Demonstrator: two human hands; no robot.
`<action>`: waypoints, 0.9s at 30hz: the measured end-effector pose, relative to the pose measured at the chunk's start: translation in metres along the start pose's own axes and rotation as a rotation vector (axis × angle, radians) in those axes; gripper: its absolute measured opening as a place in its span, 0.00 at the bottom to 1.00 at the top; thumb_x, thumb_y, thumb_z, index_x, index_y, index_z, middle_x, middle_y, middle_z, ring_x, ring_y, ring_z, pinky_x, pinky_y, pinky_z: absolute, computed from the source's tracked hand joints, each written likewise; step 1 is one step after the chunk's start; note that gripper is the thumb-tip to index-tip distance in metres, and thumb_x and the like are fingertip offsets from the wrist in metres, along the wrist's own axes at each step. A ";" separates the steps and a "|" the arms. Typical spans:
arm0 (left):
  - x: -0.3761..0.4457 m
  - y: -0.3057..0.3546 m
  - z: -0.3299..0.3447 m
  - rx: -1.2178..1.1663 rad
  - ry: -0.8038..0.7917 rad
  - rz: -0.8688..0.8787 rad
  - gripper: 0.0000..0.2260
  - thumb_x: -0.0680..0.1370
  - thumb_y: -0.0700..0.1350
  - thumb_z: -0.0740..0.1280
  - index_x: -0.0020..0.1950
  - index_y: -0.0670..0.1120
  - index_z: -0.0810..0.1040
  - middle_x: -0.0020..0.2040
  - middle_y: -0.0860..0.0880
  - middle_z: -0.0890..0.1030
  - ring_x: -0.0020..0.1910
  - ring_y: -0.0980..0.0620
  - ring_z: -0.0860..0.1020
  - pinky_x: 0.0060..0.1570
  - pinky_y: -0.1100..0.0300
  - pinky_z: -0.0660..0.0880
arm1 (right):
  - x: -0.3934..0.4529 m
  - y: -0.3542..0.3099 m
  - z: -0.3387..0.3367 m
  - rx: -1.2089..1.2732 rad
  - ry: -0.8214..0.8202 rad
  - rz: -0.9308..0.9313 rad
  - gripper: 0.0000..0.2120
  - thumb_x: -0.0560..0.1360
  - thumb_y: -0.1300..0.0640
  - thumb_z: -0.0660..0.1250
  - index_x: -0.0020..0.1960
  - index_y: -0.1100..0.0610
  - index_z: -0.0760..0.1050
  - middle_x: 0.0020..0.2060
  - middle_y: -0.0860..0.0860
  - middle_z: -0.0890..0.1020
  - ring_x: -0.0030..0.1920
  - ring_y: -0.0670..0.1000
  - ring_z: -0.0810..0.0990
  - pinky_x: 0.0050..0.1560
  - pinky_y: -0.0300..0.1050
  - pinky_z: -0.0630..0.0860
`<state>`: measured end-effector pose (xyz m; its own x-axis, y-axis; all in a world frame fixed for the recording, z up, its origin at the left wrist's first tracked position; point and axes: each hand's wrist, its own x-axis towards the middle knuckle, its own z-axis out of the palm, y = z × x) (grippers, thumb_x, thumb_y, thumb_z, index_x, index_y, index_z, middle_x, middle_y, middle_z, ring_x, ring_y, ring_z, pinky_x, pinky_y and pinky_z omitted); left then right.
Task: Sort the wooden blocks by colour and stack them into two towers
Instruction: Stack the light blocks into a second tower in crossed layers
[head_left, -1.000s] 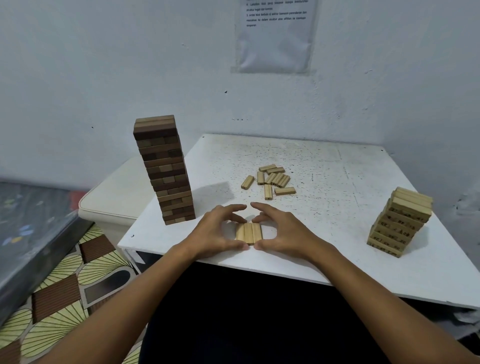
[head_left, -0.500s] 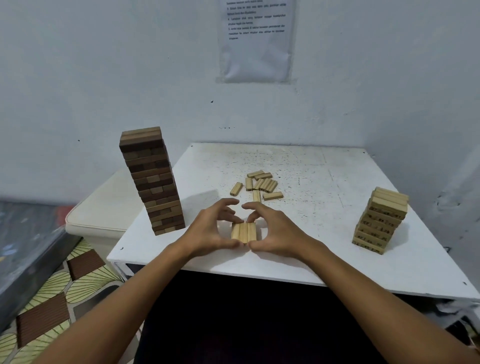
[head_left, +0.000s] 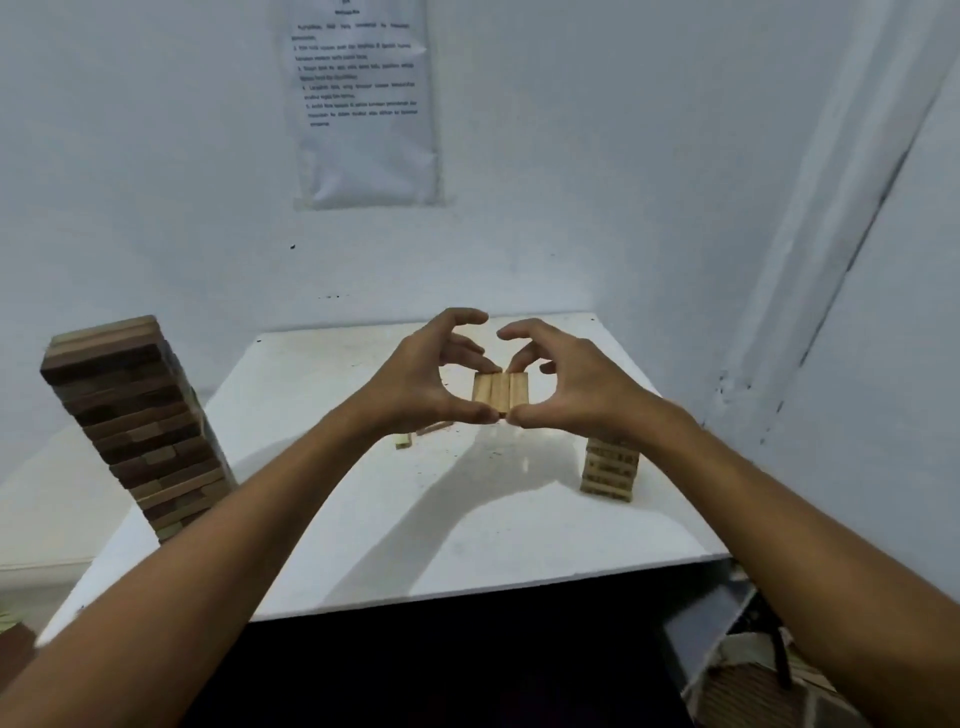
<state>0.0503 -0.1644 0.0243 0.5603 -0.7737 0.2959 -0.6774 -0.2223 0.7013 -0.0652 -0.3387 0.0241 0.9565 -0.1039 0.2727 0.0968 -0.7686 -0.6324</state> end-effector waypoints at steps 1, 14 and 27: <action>0.008 0.005 0.005 -0.003 -0.022 0.016 0.42 0.61 0.45 0.83 0.69 0.52 0.66 0.48 0.59 0.83 0.58 0.66 0.75 0.54 0.72 0.68 | -0.003 0.005 -0.008 -0.006 0.015 0.016 0.35 0.65 0.54 0.77 0.67 0.43 0.66 0.52 0.43 0.79 0.56 0.46 0.77 0.59 0.48 0.76; 0.075 0.039 0.077 -0.032 -0.218 0.128 0.38 0.67 0.43 0.80 0.71 0.50 0.63 0.52 0.55 0.83 0.58 0.57 0.77 0.55 0.64 0.68 | -0.041 0.061 -0.069 0.036 0.103 0.228 0.33 0.66 0.58 0.78 0.68 0.48 0.68 0.50 0.46 0.81 0.56 0.42 0.76 0.56 0.40 0.72; 0.082 0.037 0.095 -0.004 -0.271 0.102 0.38 0.70 0.43 0.78 0.74 0.48 0.61 0.60 0.48 0.81 0.62 0.51 0.76 0.57 0.59 0.68 | -0.046 0.078 -0.067 0.043 0.119 0.277 0.34 0.67 0.58 0.78 0.68 0.49 0.67 0.50 0.47 0.82 0.57 0.45 0.76 0.56 0.42 0.71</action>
<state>0.0264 -0.2925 0.0130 0.3411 -0.9224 0.1812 -0.7216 -0.1334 0.6793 -0.1196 -0.4363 0.0104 0.9094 -0.3811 0.1666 -0.1495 -0.6731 -0.7243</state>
